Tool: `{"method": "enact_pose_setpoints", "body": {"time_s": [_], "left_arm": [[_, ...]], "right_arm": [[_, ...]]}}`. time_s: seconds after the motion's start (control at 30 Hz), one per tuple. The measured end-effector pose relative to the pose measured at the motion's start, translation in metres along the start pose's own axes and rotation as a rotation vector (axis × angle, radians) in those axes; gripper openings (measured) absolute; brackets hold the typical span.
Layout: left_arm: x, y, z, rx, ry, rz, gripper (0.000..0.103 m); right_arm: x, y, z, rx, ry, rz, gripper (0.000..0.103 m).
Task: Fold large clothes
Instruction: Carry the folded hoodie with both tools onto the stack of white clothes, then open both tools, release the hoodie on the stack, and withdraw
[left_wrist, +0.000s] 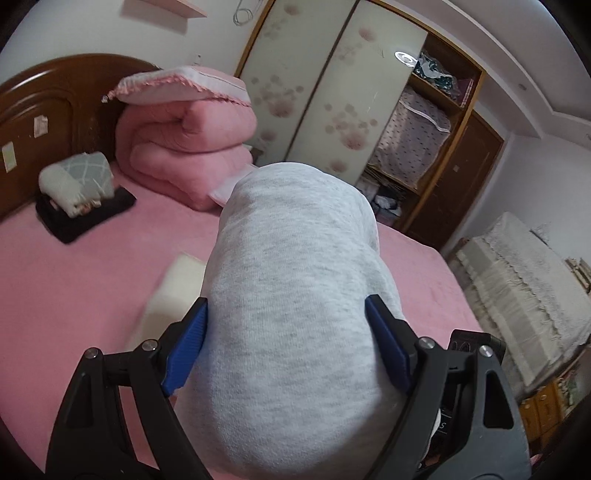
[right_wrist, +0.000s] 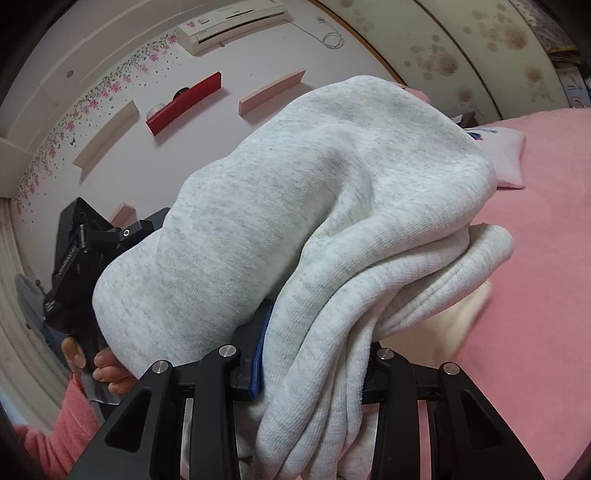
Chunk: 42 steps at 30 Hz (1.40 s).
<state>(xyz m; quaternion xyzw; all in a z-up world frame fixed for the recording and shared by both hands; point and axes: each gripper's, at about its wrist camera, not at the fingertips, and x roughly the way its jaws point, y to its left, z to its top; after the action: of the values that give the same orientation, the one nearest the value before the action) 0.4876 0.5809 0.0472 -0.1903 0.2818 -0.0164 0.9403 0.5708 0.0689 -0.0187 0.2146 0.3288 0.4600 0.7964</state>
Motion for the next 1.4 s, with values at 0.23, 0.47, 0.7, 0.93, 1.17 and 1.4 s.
{"method": "enact_pose_setpoints", "body": {"time_s": [0.23, 0.47, 0.7, 0.93, 1.17, 1.4], "left_arm": [[0.165, 0.1, -0.013, -0.057, 0.087, -0.011, 0.081], [0.258, 0.176, -0.065, -0.161, 0.107, -0.002, 0.088], [0.257, 0.192, -0.061, -0.118, 0.148, -0.021, 0.088], [0.228, 0.152, -0.068, -0.139, 0.162, -0.021, 0.084], [0.201, 0.106, -0.091, -0.08, 0.103, 0.123, 0.088], [0.128, 0.048, -0.167, -0.454, -0.345, 0.509, 0.088]], "right_arm": [[0.123, -0.088, -0.011, 0.035, 0.003, -0.072, 0.034], [0.21, -0.19, -0.093, 0.146, 0.121, -0.148, 0.033], [0.173, -0.216, -0.076, 0.365, 0.233, -0.103, 0.032], [0.148, -0.24, -0.063, 0.5, 0.296, 0.006, 0.029], [0.129, -0.259, -0.083, 0.462, 0.281, -0.156, 0.05], [0.046, -0.242, -0.109, 0.337, 0.269, -0.382, 0.063]]}}
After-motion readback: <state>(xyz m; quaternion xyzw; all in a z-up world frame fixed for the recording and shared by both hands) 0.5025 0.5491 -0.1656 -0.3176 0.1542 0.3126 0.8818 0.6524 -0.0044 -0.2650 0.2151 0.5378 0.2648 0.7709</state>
